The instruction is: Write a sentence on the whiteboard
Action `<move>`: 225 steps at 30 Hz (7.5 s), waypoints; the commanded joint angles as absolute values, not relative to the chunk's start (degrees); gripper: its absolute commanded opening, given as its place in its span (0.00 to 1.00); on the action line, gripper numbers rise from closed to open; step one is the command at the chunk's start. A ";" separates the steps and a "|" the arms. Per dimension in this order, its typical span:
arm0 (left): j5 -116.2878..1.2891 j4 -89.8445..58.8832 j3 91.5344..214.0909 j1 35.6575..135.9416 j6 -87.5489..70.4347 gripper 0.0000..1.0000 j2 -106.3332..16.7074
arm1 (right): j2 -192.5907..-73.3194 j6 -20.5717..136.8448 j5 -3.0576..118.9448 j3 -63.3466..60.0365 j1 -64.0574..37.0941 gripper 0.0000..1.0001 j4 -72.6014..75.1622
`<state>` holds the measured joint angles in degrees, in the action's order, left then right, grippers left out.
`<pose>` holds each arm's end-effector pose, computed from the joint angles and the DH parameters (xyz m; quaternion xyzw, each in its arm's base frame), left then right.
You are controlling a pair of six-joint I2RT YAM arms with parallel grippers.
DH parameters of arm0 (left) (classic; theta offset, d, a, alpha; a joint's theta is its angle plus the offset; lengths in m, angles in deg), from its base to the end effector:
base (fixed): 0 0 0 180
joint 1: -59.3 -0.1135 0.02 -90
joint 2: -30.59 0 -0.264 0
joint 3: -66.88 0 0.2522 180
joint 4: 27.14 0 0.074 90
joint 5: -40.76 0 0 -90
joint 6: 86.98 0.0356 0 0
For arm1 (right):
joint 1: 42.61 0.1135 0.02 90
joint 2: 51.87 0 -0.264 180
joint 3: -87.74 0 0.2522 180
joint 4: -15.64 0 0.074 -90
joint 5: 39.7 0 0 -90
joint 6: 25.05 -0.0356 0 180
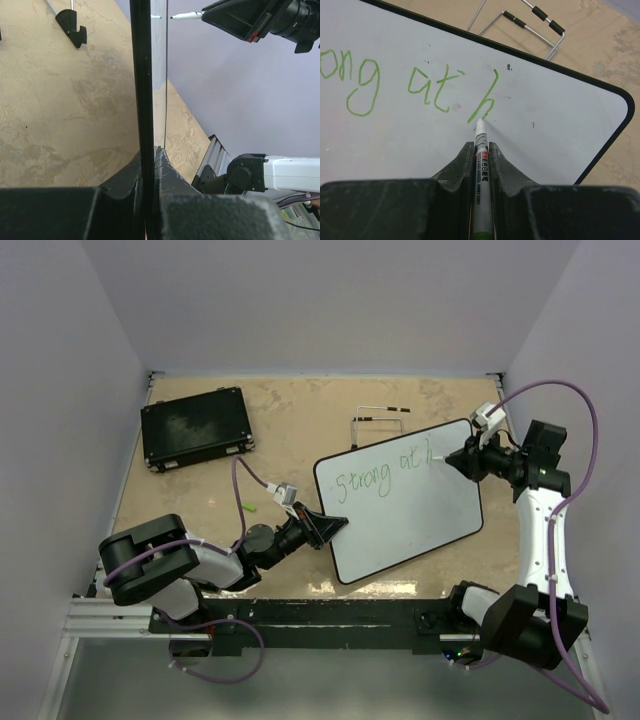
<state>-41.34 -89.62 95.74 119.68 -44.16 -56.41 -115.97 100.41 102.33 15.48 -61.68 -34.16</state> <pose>0.1270 -0.2134 0.1712 0.0278 0.6795 -0.5626 0.4701 0.2228 -0.0473 0.3231 -0.2947 0.7859 0.1870 0.5105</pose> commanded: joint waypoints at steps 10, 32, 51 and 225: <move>-42.91 -92.65 94.71 119.33 -36.79 0.00 -57.39 | -117.97 97.65 102.16 14.65 -61.94 0.00 -28.71; -43.09 -92.83 94.71 119.33 -36.79 0.00 -57.56 | -118.23 93.69 98.20 13.60 -61.94 0.00 -24.49; -43.00 -92.57 94.71 119.33 -36.70 0.00 -57.30 | -118.93 95.88 103.39 13.07 -61.86 0.00 -27.99; -44.32 -93.62 94.35 119.07 -36.70 0.00 -58.70 | -117.35 105.47 104.00 12.10 -69.50 0.00 -34.25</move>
